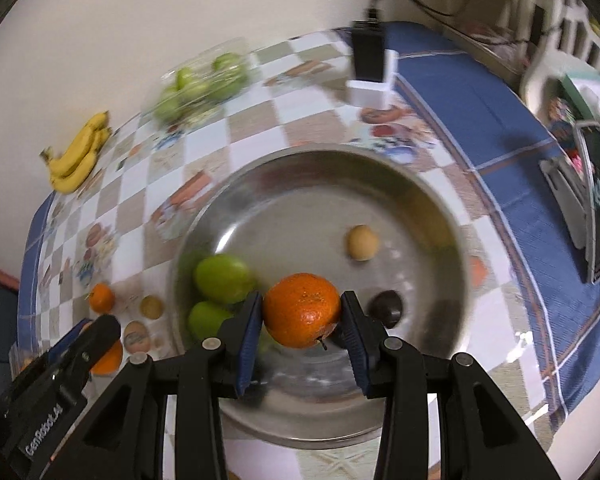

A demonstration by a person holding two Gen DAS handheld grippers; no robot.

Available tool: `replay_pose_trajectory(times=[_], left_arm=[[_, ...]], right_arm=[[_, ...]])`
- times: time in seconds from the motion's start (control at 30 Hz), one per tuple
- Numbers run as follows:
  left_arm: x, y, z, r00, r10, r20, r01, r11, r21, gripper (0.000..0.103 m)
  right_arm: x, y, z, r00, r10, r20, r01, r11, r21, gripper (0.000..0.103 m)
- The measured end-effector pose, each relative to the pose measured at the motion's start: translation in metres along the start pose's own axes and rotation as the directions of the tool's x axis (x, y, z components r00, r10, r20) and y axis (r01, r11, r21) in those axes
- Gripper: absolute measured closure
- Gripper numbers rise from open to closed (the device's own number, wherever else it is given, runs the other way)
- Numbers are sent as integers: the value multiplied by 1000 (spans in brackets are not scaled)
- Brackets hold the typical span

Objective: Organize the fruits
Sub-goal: 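Carry both oranges into the steel bowl and open both tools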

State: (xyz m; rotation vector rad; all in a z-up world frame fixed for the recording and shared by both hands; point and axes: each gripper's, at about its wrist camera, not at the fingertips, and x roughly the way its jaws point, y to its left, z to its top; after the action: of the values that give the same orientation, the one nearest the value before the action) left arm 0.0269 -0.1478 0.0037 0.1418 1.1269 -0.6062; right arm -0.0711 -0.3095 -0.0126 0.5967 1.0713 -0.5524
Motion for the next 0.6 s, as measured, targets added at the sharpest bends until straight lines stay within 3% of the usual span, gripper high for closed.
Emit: replay_pose_trajectory(times=[0.33, 0.6], left_arm=[[27, -49, -2, 998, -56, -25, 58, 993, 99, 64], [44, -72, -2, 998, -55, -28, 59, 984, 171, 64]], right_arm=[[6, -25, 9, 1000, -10, 15, 10, 999, 44, 62], [19, -28, 15, 1000, 8, 10, -8, 999, 47, 61]])
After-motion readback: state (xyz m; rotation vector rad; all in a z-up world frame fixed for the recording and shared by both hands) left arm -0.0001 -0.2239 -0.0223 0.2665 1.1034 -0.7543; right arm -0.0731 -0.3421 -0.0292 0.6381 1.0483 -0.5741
